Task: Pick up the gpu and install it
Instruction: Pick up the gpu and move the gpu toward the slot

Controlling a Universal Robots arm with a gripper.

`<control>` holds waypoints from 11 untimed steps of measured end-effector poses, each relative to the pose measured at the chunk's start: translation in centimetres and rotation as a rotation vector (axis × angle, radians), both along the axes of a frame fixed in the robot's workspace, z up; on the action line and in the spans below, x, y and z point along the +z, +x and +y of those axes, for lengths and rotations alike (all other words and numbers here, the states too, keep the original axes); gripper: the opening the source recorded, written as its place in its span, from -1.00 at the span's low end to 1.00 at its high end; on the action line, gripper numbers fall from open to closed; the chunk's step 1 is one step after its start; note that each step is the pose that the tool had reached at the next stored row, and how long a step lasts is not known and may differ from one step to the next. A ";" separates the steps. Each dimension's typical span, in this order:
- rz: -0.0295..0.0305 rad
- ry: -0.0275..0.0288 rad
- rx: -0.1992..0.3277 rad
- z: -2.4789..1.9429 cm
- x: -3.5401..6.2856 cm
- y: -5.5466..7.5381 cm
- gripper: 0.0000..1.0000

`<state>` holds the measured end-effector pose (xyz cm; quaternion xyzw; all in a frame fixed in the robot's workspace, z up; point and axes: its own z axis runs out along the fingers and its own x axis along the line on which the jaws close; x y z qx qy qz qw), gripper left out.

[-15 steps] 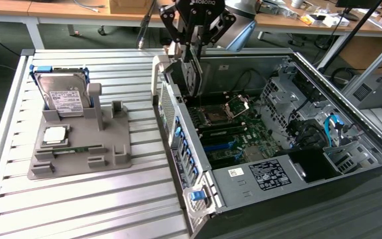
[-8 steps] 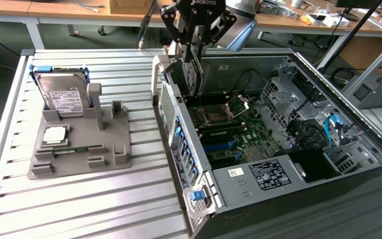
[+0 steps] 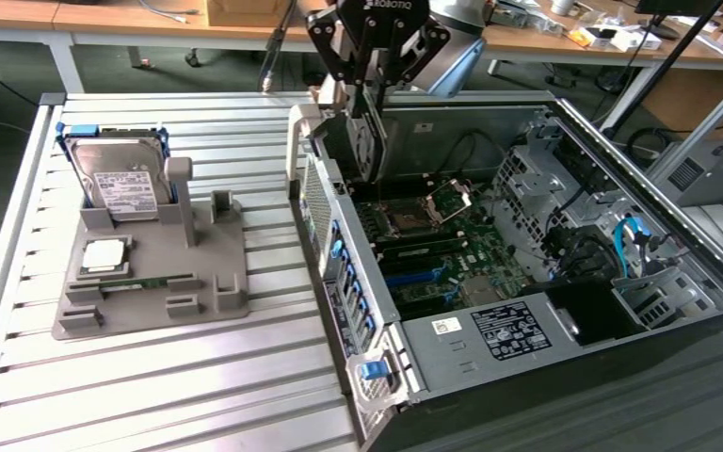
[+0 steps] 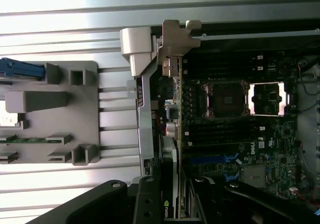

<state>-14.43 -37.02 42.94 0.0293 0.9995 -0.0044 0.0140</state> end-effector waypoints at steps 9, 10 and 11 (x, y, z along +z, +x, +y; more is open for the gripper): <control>-0.0001 0.0002 0.000 0.00 -0.04 0.3 -0.47; -0.0001 0.0001 0.000 0.00 -0.04 0.3 -0.47; -0.0001 0.0001 0.000 0.00 -0.05 0.3 -0.47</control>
